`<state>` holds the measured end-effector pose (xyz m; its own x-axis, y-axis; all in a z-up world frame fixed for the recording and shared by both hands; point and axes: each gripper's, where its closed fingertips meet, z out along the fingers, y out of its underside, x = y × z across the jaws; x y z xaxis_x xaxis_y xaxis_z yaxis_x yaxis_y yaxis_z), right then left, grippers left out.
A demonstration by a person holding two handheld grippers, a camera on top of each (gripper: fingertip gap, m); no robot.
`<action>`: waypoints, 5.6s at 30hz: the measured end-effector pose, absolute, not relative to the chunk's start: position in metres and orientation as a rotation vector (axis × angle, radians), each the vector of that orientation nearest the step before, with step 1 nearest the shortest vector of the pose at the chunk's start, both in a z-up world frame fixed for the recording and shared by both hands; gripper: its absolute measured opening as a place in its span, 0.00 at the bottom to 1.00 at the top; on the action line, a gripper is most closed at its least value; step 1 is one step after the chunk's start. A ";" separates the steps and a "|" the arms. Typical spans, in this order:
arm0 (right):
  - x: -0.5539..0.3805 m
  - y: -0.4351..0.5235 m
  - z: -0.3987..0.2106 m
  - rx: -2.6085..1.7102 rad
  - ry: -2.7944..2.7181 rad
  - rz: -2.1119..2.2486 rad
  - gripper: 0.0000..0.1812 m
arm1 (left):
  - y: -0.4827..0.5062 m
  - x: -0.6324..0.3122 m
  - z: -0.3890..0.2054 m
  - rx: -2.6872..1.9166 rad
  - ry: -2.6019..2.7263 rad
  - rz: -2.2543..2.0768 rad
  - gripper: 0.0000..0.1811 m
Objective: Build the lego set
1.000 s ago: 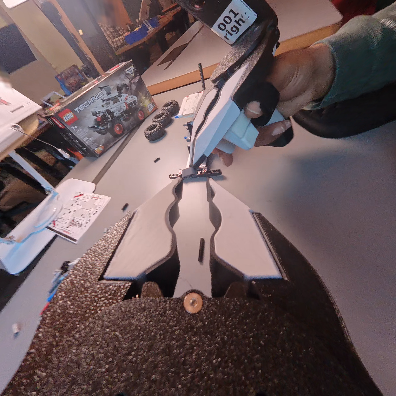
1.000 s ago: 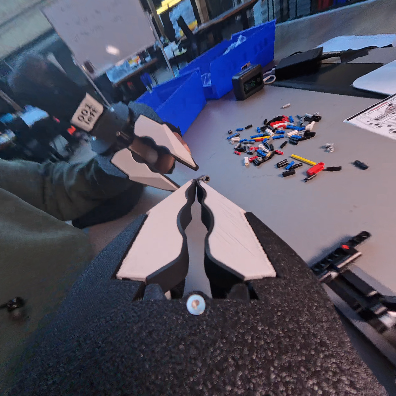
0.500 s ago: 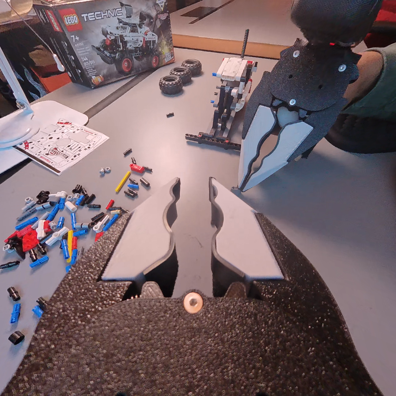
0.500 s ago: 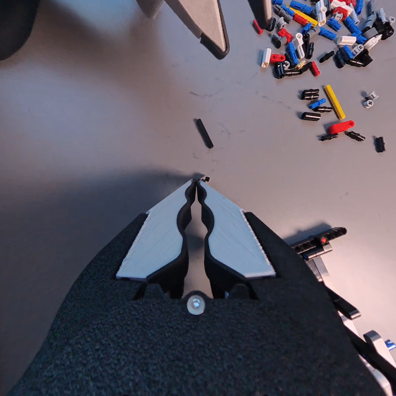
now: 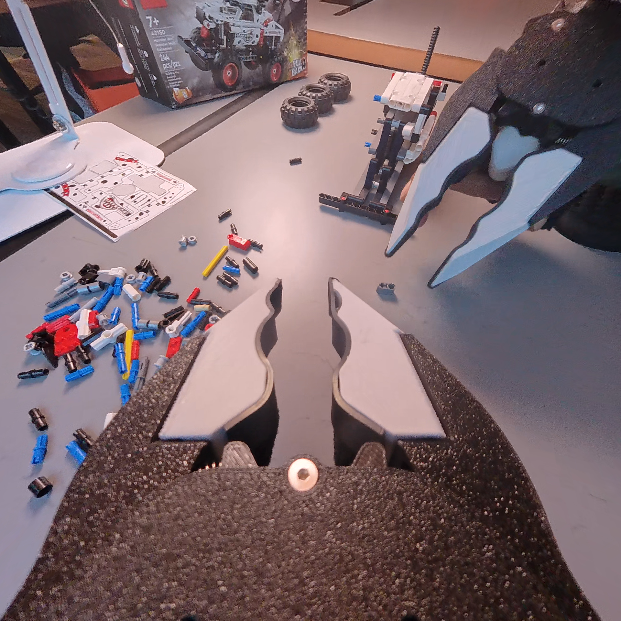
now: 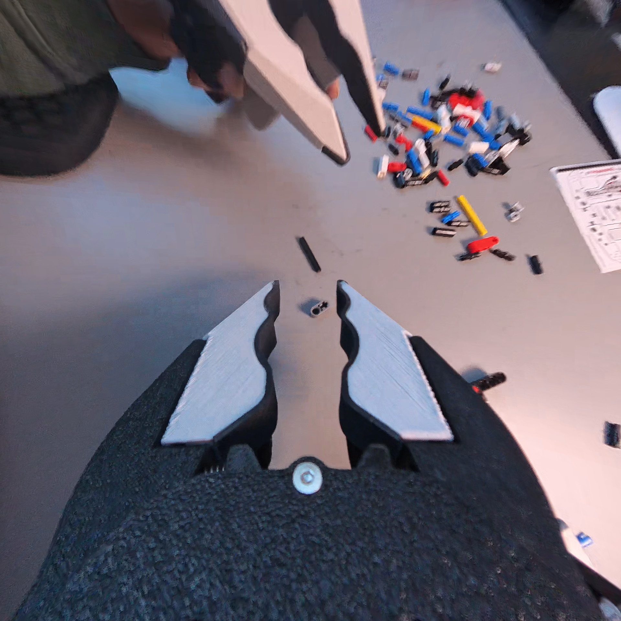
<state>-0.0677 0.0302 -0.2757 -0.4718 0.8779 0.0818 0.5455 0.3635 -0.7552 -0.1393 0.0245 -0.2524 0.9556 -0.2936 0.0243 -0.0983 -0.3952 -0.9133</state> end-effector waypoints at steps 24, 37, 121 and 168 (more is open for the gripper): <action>-0.050 0.072 -0.200 -1.135 -1.485 1.287 0.28 | 0.080 -0.189 -0.297 -2.201 0.203 -0.067 0.07; -0.051 0.073 -0.207 -1.163 -1.505 1.285 0.28 | 0.092 -0.197 -0.311 -2.291 0.218 -0.066 0.06; -0.045 0.001 -0.315 -0.756 -2.582 0.803 0.04 | 0.003 -0.106 -0.316 -2.264 0.636 -0.283 0.12; -0.029 -0.004 -0.314 -0.998 -2.473 0.882 0.07 | -0.001 -0.080 -0.303 -2.203 0.680 -0.412 0.11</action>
